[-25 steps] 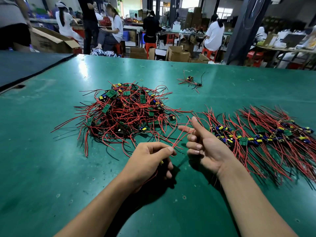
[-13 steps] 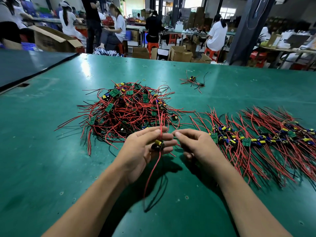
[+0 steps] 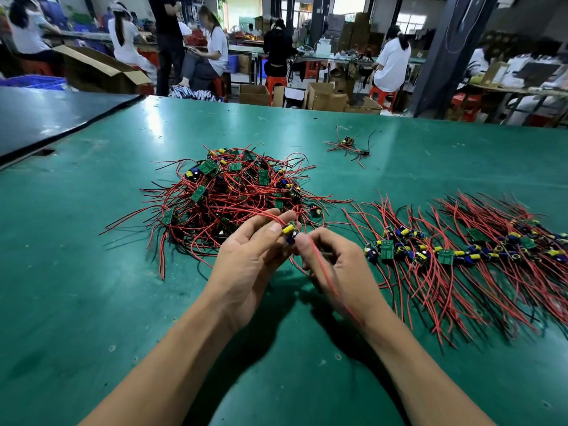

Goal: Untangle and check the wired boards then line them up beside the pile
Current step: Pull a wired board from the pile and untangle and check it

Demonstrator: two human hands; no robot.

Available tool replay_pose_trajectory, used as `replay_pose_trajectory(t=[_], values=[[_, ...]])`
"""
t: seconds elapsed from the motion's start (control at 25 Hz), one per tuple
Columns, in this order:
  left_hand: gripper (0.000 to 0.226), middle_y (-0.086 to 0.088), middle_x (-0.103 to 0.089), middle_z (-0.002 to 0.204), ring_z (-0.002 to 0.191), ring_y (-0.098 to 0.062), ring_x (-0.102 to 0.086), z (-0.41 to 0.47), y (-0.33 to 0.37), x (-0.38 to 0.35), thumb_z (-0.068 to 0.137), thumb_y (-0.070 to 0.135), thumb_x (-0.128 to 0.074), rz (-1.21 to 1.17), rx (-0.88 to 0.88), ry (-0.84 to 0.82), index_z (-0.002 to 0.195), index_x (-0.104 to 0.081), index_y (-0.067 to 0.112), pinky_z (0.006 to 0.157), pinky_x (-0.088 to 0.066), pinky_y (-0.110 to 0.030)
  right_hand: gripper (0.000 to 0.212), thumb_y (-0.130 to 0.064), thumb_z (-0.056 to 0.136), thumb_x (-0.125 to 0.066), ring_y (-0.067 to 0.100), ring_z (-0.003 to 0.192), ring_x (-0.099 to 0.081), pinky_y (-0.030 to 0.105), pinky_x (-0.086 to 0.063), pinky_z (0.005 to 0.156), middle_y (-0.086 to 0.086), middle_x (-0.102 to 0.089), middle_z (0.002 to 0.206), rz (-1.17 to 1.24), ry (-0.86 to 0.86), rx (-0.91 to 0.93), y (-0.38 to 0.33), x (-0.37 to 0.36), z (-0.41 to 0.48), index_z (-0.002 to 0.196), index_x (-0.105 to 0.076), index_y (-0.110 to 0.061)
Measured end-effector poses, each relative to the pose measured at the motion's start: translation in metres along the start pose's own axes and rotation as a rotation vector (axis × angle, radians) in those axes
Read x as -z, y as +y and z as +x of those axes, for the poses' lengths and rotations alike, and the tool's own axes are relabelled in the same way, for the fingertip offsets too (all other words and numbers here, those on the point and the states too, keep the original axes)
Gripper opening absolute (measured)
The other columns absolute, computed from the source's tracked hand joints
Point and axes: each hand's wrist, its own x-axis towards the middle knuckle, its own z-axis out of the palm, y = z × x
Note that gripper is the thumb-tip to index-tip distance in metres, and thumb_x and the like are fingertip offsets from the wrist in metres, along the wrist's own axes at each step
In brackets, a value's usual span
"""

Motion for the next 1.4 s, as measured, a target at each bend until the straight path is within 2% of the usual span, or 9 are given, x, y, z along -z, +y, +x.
replay_pose_trajectory(t=[0.2, 0.32, 0.44, 0.72, 0.96, 1.08, 1.16, 1.28, 1.4], values=[[0.024, -0.011, -0.074, 0.103, 0.089, -0.021, -0.072, -0.001, -0.002, 0.002, 0.077, 0.011, -0.067, 0.003, 0.083, -0.014, 0.100, -0.071, 0.012, 0.079, -0.058, -0.031, 0.032, -0.036, 0.092, -0.054, 0.012, 0.047, -0.041, 0.021, -0.030, 0.042, 0.003, -0.054, 0.066, 0.501, -0.025, -0.248, -0.007, 0.008, 0.007, 0.070, -0.067, -0.018], [0.014, -0.005, -0.071, 0.081, 0.065, -0.013, -0.067, -0.002, -0.001, 0.001, 0.080, 0.022, -0.064, 0.081, 0.217, 0.001, 0.079, -0.076, 0.015, 0.056, -0.055, -0.021, 0.027, -0.038, 0.084, -0.061, 0.007, 0.044, -0.035, 0.020, -0.021, 0.043, -0.002, -0.048, 0.059, 0.685, -0.152, -0.438, -0.008, 0.013, 0.007, 0.067, -0.069, -0.019], [0.037, -0.004, -0.065, 0.066, 0.048, -0.011, -0.058, -0.004, 0.000, 0.000, 0.084, 0.041, -0.062, 0.122, 0.353, -0.067, 0.062, -0.072, 0.013, 0.042, -0.046, -0.019, 0.022, -0.038, 0.074, -0.072, 0.006, 0.044, -0.032, 0.019, -0.019, 0.042, -0.004, -0.043, 0.056, 0.691, -0.265, -0.521, -0.007, 0.015, 0.004, 0.062, -0.066, -0.020], [0.033, -0.014, -0.072, 0.083, 0.060, -0.019, -0.069, -0.006, -0.005, -0.001, 0.067, 0.026, -0.077, 0.107, 0.309, -0.149, 0.092, -0.071, 0.007, 0.052, -0.057, -0.025, 0.017, -0.040, 0.072, -0.075, 0.007, 0.054, -0.047, 0.028, -0.024, 0.054, -0.001, -0.056, 0.071, 0.623, -0.223, -0.539, 0.001, 0.017, 0.007, 0.079, -0.070, -0.025], [0.030, -0.016, -0.071, 0.078, 0.058, -0.024, -0.069, -0.008, -0.010, 0.002, 0.063, 0.013, -0.078, 0.252, 0.256, -0.134, 0.086, -0.060, 0.006, 0.055, -0.058, -0.029, 0.022, -0.026, 0.083, -0.076, 0.021, 0.069, -0.064, 0.032, -0.057, 0.063, 0.013, -0.068, 0.087, 0.693, -0.243, -0.496, 0.007, 0.020, 0.008, 0.101, -0.076, -0.013], [0.030, -0.016, -0.071, 0.081, 0.061, -0.022, -0.069, -0.008, -0.012, 0.005, 0.062, 0.012, -0.079, 0.300, 0.253, -0.150, 0.087, -0.064, 0.006, 0.057, -0.058, -0.029, 0.027, -0.035, 0.080, -0.082, 0.026, 0.060, -0.045, 0.033, -0.039, 0.059, 0.020, -0.050, 0.072, 0.593, -0.165, -0.527, 0.010, 0.020, 0.008, 0.092, -0.077, -0.012], [0.032, -0.016, -0.072, 0.083, 0.062, -0.020, -0.069, -0.008, -0.012, 0.006, 0.064, 0.011, -0.079, 0.317, 0.260, -0.171, 0.093, -0.067, 0.005, 0.058, -0.057, -0.028, 0.033, -0.043, 0.071, -0.085, 0.015, 0.045, -0.025, 0.024, -0.019, 0.048, 0.007, -0.033, 0.054, 0.546, -0.079, -0.522, 0.011, 0.021, 0.010, 0.083, -0.077, -0.014], [0.033, -0.014, -0.072, 0.083, 0.062, -0.017, -0.066, -0.008, -0.013, 0.006, 0.066, 0.010, -0.076, 0.333, 0.273, -0.177, 0.098, -0.071, 0.002, 0.056, -0.056, -0.024, 0.033, -0.047, 0.068, -0.080, 0.005, 0.034, -0.023, 0.014, -0.020, 0.035, -0.005, -0.033, 0.045, 0.541, -0.017, -0.510, 0.008, 0.020, 0.011, 0.073, -0.074, -0.014], [0.031, -0.011, -0.071, 0.080, 0.064, -0.017, -0.062, -0.009, -0.014, 0.004, 0.063, 0.012, -0.074, 0.336, 0.303, -0.178, 0.092, -0.074, 0.002, 0.054, -0.054, -0.024, 0.037, -0.054, 0.070, -0.074, 0.006, 0.036, -0.027, 0.018, -0.019, 0.038, -0.002, -0.043, 0.049, 0.499, -0.053, -0.532, 0.006, 0.019, 0.011, 0.067, -0.071, -0.016]])
